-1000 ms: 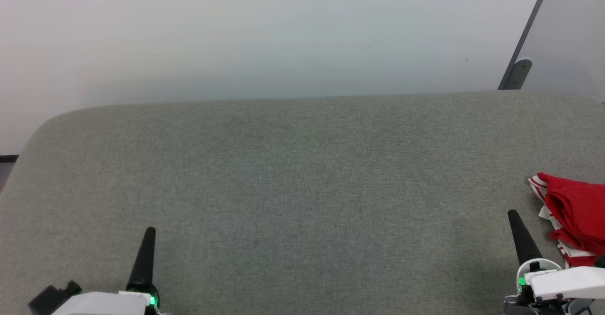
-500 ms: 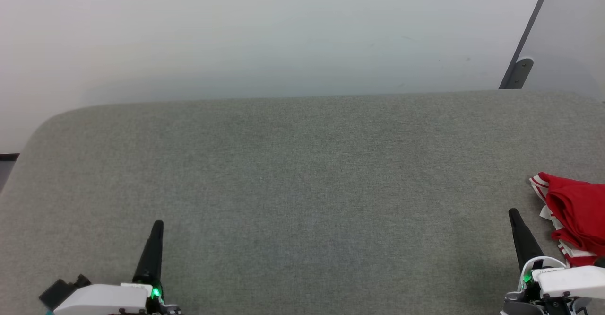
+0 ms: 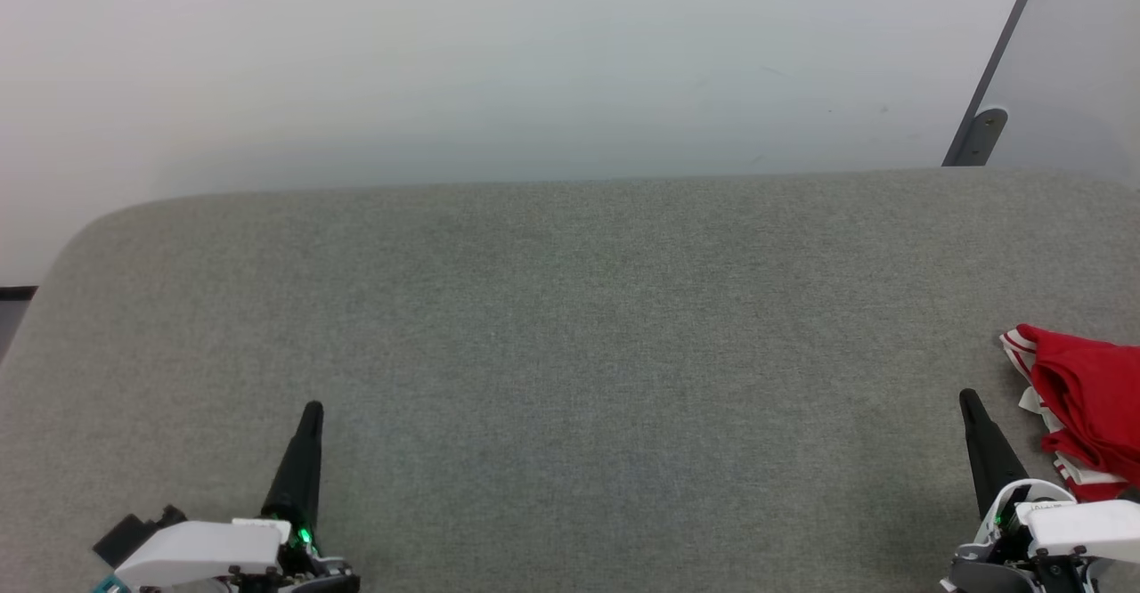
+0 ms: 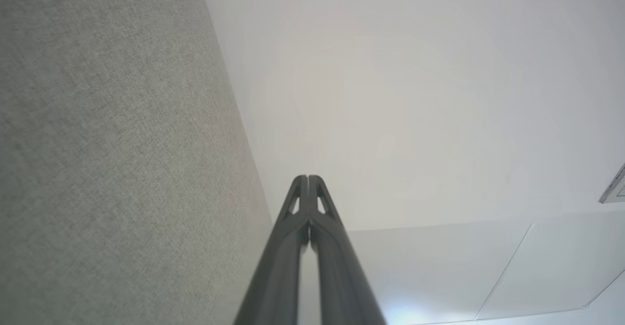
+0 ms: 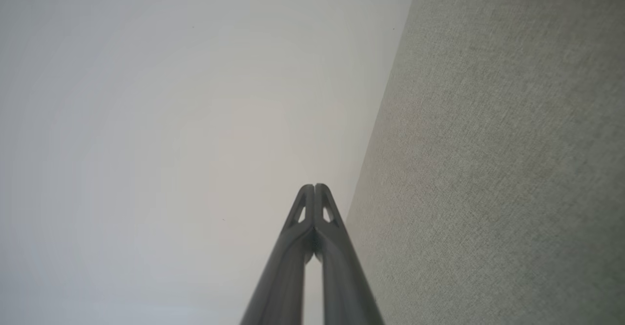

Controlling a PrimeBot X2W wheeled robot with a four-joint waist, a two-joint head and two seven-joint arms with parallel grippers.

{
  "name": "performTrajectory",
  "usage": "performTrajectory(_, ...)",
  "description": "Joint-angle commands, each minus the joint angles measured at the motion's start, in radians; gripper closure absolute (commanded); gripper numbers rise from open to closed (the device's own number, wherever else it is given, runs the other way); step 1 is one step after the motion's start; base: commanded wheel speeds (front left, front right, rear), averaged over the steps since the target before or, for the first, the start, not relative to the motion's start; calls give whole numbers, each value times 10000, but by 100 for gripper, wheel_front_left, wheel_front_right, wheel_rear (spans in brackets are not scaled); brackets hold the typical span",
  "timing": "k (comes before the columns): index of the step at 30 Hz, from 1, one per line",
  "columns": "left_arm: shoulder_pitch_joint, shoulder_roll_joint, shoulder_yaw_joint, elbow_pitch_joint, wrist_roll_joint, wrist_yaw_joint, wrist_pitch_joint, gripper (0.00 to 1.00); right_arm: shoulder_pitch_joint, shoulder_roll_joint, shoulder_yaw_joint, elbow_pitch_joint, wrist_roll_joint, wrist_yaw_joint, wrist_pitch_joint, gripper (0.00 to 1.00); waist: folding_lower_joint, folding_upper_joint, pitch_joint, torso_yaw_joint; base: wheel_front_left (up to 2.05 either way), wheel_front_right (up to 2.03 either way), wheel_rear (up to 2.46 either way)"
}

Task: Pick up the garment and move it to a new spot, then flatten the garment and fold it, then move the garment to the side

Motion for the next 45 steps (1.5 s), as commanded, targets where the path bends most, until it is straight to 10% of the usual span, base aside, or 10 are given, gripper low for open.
performTrajectory(1, -141, -10, 2, 37, -94, 15, 38, 100, -145, 23, -27, -2, 164, -12, 49, 100, 0, 0, 1, 1, 0, 0, 0)
performTrajectory(45, -426, -203, 30, 292, -765, 18, 343, 100, -183, 38, -65, 117, 1167, -12, 223, 100, 0, 0, 32, 24, 0, 0, 0)
